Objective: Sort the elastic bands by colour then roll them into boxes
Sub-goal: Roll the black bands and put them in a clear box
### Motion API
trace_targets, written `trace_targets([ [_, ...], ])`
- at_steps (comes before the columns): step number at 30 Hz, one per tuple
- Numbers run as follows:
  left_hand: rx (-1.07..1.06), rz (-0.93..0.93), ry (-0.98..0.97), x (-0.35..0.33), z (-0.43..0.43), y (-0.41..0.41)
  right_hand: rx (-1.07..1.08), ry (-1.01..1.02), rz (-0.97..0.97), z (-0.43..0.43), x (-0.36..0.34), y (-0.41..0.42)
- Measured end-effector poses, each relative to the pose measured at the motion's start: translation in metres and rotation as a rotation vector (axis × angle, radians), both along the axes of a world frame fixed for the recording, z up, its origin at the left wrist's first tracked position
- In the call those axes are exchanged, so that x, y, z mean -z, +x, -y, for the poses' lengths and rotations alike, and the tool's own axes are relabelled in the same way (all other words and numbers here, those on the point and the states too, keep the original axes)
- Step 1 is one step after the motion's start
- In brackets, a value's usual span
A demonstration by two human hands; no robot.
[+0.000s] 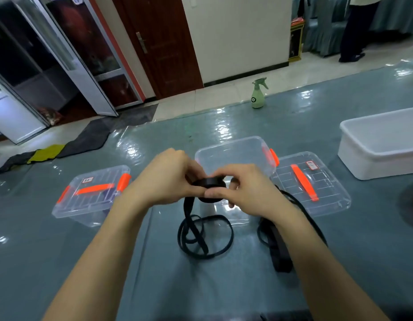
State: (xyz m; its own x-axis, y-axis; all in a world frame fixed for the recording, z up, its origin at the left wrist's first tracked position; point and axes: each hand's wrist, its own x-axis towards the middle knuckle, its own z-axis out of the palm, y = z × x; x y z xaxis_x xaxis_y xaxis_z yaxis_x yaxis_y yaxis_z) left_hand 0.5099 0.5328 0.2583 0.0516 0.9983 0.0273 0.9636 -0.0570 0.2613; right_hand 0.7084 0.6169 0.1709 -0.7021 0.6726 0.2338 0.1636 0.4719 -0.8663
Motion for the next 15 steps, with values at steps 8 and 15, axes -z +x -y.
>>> trace_targets([
  [8, -0.028, 0.417, -0.074, -0.003, -0.006, -0.015, 0.059, -0.257, -0.317, -0.001, -0.001, 0.002],
  [15, -0.161, 0.929, 0.176, 0.021, -0.008, -0.003, 0.069, -0.506, -0.67, -0.004, -0.001, -0.006],
])
